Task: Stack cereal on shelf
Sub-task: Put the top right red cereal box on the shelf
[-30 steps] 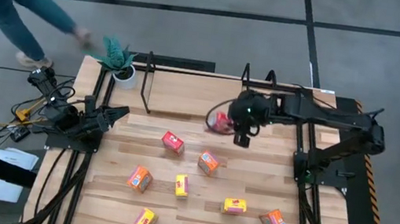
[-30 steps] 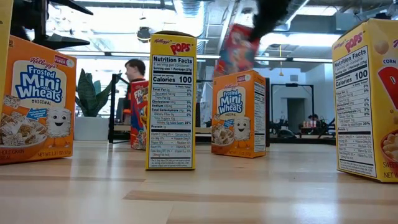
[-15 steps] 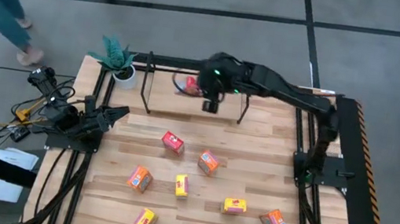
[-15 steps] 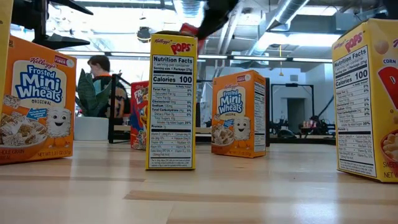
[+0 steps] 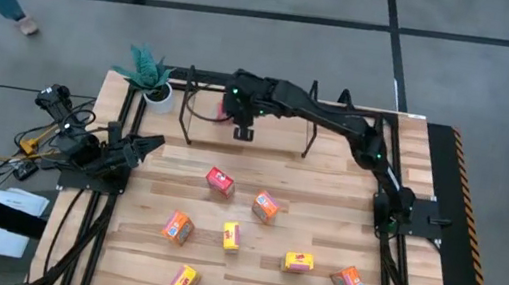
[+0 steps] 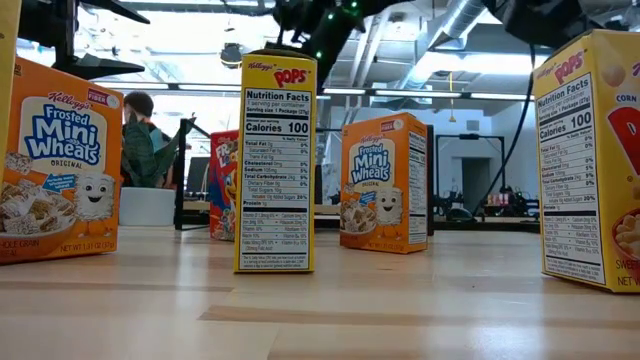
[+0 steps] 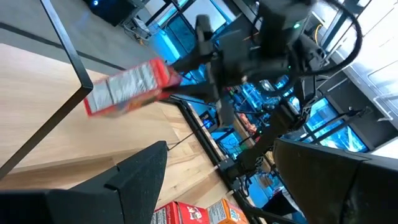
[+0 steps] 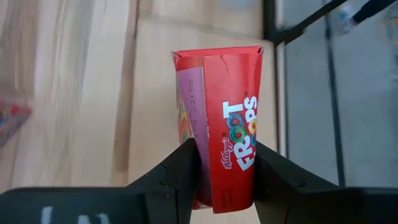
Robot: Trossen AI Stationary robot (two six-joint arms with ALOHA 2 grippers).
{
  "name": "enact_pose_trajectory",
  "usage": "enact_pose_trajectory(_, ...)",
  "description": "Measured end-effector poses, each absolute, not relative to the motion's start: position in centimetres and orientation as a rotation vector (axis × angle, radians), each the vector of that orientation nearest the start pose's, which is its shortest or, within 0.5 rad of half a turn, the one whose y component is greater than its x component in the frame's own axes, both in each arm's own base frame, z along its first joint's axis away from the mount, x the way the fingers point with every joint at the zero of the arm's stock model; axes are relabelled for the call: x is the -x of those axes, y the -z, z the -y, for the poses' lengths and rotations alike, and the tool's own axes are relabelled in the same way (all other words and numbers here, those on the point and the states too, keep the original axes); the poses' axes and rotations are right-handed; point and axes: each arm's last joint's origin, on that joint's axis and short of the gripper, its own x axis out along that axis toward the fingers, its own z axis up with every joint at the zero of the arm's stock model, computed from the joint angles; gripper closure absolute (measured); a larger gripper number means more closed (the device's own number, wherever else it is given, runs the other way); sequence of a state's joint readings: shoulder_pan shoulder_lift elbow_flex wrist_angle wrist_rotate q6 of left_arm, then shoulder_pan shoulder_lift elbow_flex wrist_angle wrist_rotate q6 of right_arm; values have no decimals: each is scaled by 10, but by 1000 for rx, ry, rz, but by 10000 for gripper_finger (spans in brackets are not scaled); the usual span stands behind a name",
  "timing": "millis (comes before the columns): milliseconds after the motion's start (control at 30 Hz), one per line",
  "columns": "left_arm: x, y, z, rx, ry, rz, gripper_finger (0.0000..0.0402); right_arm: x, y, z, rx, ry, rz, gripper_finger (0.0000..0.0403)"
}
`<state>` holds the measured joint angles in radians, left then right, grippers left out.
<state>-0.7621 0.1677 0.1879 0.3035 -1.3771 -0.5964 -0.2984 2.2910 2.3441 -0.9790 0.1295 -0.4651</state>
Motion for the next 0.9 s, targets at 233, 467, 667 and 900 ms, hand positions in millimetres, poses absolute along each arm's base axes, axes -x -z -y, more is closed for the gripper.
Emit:
enact_pose_trajectory(233,-72,-235,30,862,-558,339,116,-474,-286,142,352,139,-1053,241)
enact_pose_trajectory(467,-72,-235,29,861,-575,342,116,-475,-293,136,344,126,-1006,243)
enact_pose_trajectory(667,-72,-235,29,857,-580,340,116,-479,-286,131,319,118,-1016,241)
enact_pose_trajectory(900,-72,-235,29,857,-580,340,116,-482,-288,133,298,143,-979,223)
